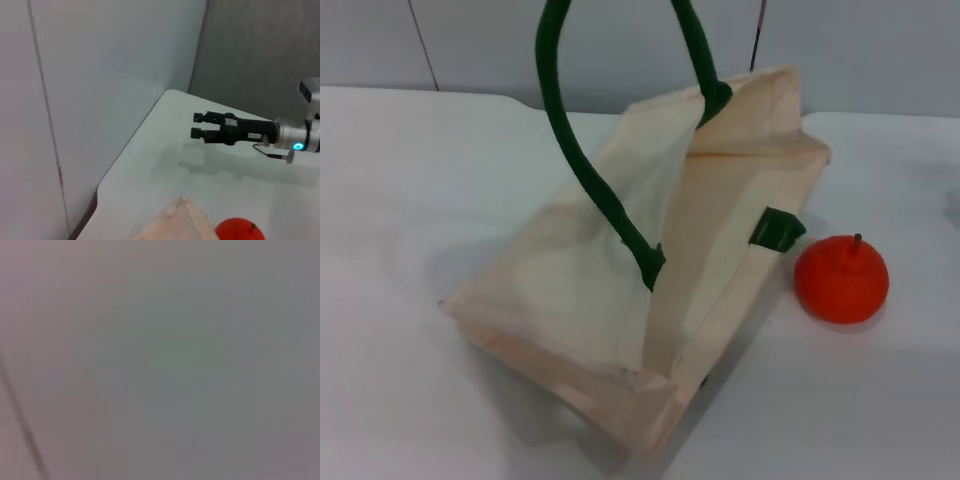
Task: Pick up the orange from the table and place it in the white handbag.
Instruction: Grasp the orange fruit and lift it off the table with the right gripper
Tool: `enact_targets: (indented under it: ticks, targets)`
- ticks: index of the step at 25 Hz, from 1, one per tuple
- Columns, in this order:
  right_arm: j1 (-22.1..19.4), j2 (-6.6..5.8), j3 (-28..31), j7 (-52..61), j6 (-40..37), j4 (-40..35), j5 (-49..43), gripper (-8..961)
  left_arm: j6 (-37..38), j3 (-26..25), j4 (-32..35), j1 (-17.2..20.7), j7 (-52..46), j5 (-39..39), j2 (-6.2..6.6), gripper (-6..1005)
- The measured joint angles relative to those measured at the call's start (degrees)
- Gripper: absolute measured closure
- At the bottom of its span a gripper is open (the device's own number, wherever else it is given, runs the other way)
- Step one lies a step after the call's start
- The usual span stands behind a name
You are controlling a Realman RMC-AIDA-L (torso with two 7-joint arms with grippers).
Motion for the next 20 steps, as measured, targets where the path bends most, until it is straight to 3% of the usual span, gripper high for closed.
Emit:
enact_targets:
  ticks: [4, 9, 11, 15, 20]
  targets:
    - [-2.0, -0.72, -4.1, 18.1, 2.1, -9.0, -14.9, 164, -0.2, 0.0, 0.0, 0.3, 0.0, 0.1, 0.22, 884]
    - [-1.9, -4.01, -4.9, 27.0, 15.0, -13.2, -30.6, 167, -0.4, 0.0, 0.1, 0.9, 0.0, 0.4, 0.21, 884]
    - [-0.4, -5.39, -5.0, 27.9, 24.4, -13.3, -37.9, 169, -0.5, 0.0, 0.1, 0.9, 0.0, 0.3, 0.2, 884]
    - [1.4, -5.51, -5.4, 28.0, 29.0, -13.3, -43.1, 172, -0.5, 0.0, 0.3, 0.5, -0.1, 0.4, 0.17, 884]
    - [3.3, -4.87, -5.7, 28.8, 28.5, -13.4, -50.8, 175, -0.5, 0.0, 0.4, 0.0, 0.0, 0.5, 0.01, 884]
